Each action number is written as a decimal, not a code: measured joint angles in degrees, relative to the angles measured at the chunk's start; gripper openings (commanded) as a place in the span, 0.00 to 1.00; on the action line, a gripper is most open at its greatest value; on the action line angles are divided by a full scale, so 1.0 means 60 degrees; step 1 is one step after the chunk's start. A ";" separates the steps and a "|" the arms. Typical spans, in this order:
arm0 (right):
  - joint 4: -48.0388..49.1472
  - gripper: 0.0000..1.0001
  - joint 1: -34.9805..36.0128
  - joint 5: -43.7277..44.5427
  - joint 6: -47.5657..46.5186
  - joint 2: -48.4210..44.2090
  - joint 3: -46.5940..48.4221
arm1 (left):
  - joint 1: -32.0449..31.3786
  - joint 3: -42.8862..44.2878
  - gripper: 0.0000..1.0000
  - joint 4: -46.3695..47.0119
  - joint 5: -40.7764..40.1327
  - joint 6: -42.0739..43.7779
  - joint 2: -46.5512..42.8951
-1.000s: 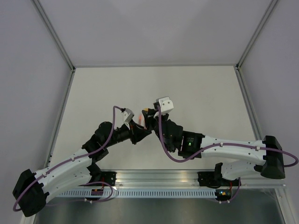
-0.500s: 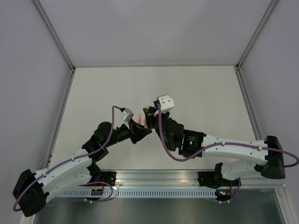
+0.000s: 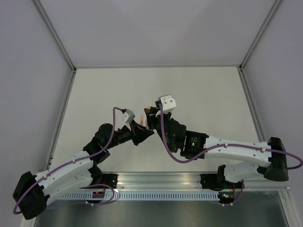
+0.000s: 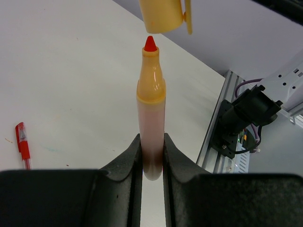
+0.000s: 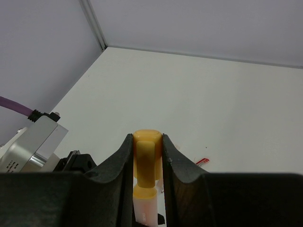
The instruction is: Insert the pens into the pen caps
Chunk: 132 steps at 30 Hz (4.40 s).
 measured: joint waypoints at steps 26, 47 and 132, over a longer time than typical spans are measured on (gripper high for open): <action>0.1191 0.01 0.0004 -0.0015 0.0885 0.0193 -0.1293 | -0.0007 -0.0004 0.02 -0.0809 -0.0178 -0.0168 -0.0098; 0.2499 0.25 0.0386 0.0379 0.1574 0.0270 -0.2069 | -0.0036 -0.0244 0.02 -0.1144 -0.0120 -0.0382 -0.0521; -0.0834 0.00 -0.0306 -0.6495 0.1231 -0.3144 -0.1741 | -0.0087 -0.0663 0.02 0.3009 0.5253 -0.1585 0.0069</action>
